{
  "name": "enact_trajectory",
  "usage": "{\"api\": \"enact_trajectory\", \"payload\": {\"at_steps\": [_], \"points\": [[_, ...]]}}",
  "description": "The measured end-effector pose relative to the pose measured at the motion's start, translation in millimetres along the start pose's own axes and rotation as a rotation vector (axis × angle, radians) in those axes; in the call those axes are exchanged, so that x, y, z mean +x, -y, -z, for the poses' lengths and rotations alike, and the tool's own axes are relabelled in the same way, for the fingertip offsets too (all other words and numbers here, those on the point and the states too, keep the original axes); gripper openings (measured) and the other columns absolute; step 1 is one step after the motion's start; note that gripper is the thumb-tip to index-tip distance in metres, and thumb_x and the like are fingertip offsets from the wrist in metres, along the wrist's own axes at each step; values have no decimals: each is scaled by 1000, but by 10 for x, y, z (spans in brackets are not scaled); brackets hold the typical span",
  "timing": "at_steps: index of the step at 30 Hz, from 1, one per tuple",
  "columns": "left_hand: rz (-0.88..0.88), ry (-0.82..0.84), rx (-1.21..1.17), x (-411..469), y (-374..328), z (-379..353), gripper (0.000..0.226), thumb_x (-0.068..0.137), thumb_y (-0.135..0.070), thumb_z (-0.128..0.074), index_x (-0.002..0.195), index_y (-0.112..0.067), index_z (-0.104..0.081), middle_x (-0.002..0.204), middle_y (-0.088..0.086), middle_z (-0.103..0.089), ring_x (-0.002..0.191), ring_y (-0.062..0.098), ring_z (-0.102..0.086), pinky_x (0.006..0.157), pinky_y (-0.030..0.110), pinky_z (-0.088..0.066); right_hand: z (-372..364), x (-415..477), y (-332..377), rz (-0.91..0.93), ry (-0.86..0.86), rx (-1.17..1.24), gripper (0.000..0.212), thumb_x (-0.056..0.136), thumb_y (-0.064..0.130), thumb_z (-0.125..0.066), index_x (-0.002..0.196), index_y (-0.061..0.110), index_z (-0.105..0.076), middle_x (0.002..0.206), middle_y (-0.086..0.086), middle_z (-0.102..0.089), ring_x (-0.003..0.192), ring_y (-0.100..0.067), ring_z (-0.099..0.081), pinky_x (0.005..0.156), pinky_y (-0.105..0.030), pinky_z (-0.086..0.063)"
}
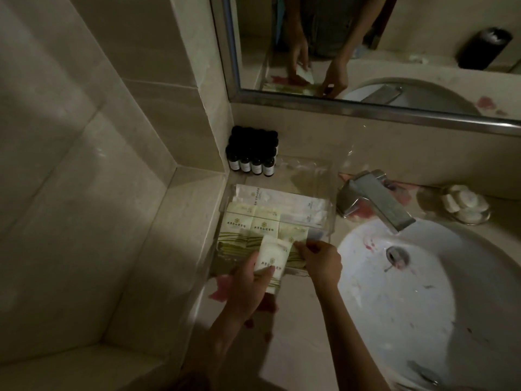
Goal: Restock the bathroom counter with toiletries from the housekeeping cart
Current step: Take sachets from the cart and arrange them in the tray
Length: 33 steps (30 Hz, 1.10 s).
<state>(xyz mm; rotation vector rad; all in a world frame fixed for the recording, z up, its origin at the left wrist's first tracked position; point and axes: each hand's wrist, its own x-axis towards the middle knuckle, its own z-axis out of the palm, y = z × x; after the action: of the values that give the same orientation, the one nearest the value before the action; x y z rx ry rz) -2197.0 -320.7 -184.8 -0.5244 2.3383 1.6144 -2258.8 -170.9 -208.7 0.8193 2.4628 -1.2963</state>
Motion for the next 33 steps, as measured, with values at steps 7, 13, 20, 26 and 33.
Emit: {"api": "enact_trajectory", "payload": {"at_steps": [7,13,20,26,33], "points": [[-8,44,-30,36,-150,-74,26,94,-13,-58,119,-17,-55,99,-10,-60,90,0,-59,65,4,-45,3,7,-49,14,8,96,24,83,31,-74,100,16,-67,88,2,-68,75,-16,-66,63,-24,-51],[44,73,-60,101,-69,-78,32,94,-12,-57,126,-11,-55,114,7,-65,88,0,-61,65,10,-50,30,-4,-109,14,59,263,9,81,20,-76,85,20,-68,79,1,-71,69,-11,-68,66,-28,-57],[18,91,-89,40,-71,-55,28,96,-12,-54,124,-15,-53,110,-1,-63,76,-8,-54,60,1,-43,-25,6,17,-129,80,497,5,82,7,-73,84,11,-70,73,1,-69,61,-8,-65,52,-18,-49],[31,88,-87,36,-79,-39,23,96,-17,-55,118,-10,-57,88,-8,-62,63,-14,-60,55,7,-47,-80,15,149,-90,-1,485,8,83,11,-73,90,11,-70,74,4,-67,50,4,-61,42,-7,-42],[65,100,-95,15,-117,-17,25,95,-23,-57,118,-12,-57,88,3,-67,65,5,-67,60,22,-56,-67,1,118,6,-154,160,24,83,31,-74,104,20,-71,96,4,-74,72,-9,-67,63,-21,-52]]}}
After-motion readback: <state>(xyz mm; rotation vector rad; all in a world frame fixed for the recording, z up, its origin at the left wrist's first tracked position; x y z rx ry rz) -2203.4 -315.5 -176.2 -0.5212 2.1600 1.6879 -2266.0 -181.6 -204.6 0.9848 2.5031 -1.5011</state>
